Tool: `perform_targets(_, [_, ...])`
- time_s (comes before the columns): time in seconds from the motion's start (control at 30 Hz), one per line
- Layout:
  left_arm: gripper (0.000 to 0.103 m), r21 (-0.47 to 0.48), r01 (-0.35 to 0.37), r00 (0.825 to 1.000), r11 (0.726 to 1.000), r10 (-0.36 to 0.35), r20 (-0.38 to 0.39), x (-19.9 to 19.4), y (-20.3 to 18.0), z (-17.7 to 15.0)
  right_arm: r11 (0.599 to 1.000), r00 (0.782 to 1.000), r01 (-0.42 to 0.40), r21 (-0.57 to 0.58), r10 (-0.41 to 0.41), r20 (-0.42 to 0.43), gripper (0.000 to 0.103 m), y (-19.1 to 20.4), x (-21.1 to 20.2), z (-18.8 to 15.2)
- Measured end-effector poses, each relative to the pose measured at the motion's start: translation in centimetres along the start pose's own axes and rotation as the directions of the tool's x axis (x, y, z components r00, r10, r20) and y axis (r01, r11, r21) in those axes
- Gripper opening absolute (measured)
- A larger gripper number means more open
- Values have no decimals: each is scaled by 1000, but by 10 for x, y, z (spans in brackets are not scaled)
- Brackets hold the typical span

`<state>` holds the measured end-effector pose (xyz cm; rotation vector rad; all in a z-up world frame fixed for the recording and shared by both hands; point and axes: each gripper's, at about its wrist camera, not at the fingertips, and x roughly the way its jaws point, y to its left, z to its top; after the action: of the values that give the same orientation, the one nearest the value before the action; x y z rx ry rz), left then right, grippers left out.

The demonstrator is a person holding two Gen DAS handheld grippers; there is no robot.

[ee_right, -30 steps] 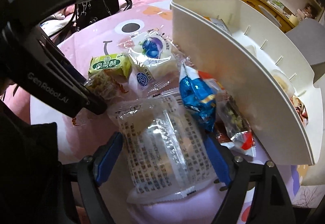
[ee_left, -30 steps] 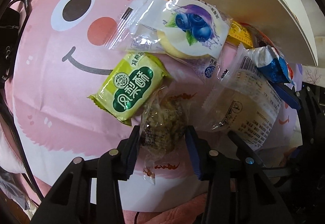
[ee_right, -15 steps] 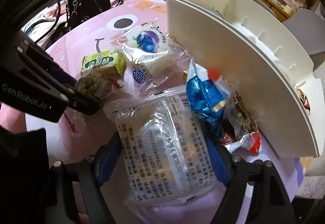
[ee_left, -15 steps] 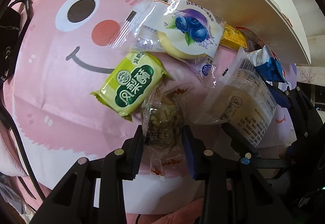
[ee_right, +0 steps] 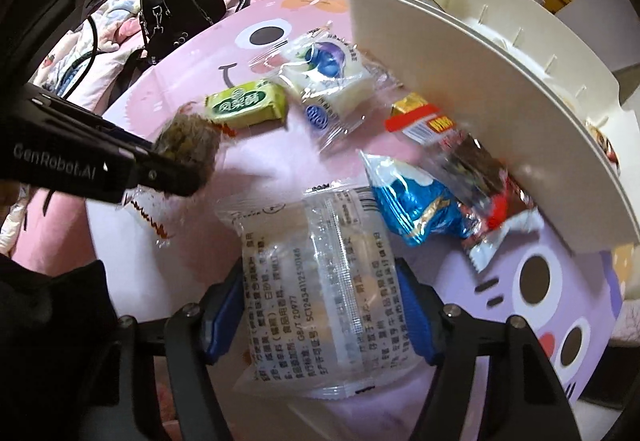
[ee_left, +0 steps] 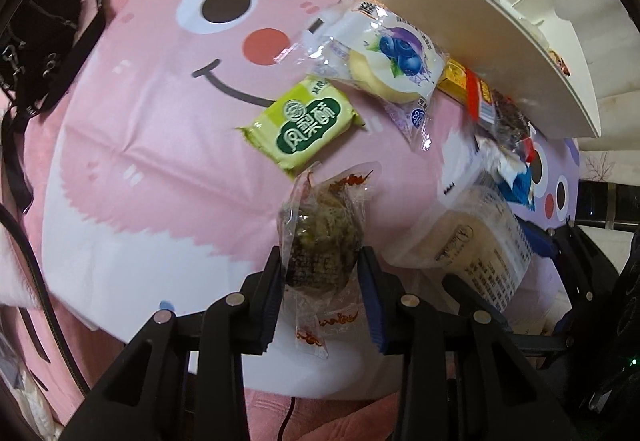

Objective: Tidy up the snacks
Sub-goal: 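Lift both bags into the white tray and open both tools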

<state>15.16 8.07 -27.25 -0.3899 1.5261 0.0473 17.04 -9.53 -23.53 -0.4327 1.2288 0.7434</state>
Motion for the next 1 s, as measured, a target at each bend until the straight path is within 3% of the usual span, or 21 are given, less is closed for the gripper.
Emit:
perform_targets(0.17, [34,-4,-9,1000,1000,10,28,-17,2,-16,999,1000,-25,33,24,10,69,-4,-17,-9])
perform_targets(0.5, [34,41,-17,997,999,14,72,-64,-18,-12,999,994,-44,18,43,96,69,-4,-62,-13])
perform_targets(0.73, [35,103,-25,993,994,13,116,-104,-33,8,996,985,-70,49,61,164,69,-14,-95,-1])
perform_targets(1.0, [35,185,-35,986,982,4,166,-138,-58,46,993,970,-52,101,27,241,70,-34,-119,32])
